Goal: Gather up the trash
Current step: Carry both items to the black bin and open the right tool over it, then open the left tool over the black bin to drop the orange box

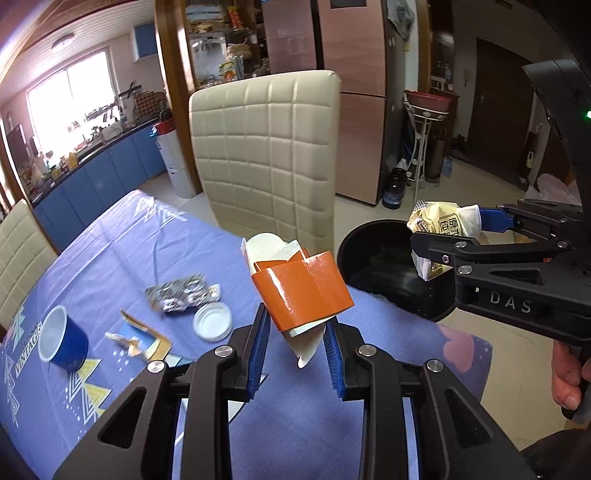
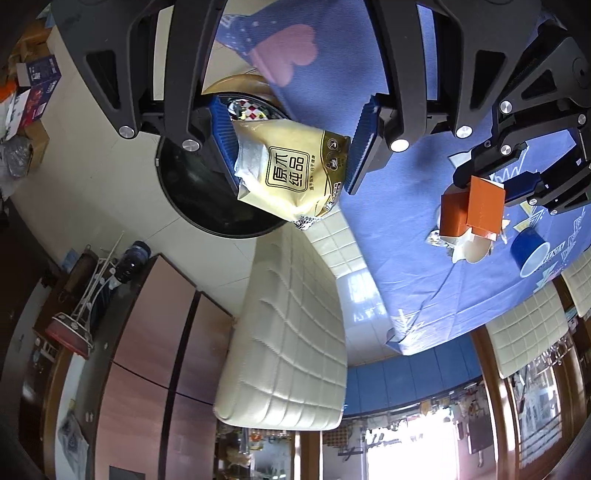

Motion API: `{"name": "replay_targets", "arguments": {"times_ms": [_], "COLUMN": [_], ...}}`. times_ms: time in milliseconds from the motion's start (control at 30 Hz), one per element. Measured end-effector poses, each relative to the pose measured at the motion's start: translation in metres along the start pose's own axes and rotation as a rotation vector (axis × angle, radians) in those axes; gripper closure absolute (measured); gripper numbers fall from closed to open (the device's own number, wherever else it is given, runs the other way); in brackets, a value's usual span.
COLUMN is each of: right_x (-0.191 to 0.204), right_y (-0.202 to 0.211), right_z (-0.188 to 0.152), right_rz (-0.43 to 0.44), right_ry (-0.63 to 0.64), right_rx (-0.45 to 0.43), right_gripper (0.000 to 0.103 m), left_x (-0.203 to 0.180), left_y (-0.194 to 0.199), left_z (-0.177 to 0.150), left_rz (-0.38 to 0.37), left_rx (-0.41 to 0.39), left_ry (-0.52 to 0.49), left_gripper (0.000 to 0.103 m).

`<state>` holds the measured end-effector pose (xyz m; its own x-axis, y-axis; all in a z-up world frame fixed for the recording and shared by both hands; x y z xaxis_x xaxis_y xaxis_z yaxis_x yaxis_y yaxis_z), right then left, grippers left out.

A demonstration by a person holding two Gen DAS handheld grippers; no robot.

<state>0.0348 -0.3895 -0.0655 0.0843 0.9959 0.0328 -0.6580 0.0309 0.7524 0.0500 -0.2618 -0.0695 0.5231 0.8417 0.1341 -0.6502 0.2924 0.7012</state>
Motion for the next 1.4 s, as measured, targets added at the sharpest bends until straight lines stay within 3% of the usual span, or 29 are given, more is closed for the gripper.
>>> {"name": "replay_targets", "arguments": {"times_ms": [633, 800, 1400], "right_x": [-0.067, -0.077, -0.117], "right_y": [0.003, -0.001, -0.023], "right_z": [0.014, 0.019, 0.015], "right_rz": [-0.092, -0.091, -0.17], "right_ry": [-0.076, -0.107, -0.2], "right_rx": [-0.036, -0.054, -0.011], "right_gripper": [0.04, 0.018, 0.016], "left_x": [-0.053, -0.057, -0.083], "left_y": [-0.032, -0.04, -0.069], "left_z": [0.046, 0.051, 0.072], "left_rz": [-0.099, -0.109, -0.183], "left_rx": [-0.035, -0.029, -0.026], "left_ry": [-0.114, -0.128, -0.172], "left_gripper": [0.075, 0.075, 0.074]}}
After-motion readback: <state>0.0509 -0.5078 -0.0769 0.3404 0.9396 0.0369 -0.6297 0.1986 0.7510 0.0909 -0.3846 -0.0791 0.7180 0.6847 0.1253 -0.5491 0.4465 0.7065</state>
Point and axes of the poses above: each gripper's, at about its wrist camera, not at the fingertips, and y roughly against the way its jaws point, x to its left, z to its top, the point moved 1 cm from there along -y, roughly the way its jaws point, and after that the axes turned 4 degrees about z, right-handed, at the moved point
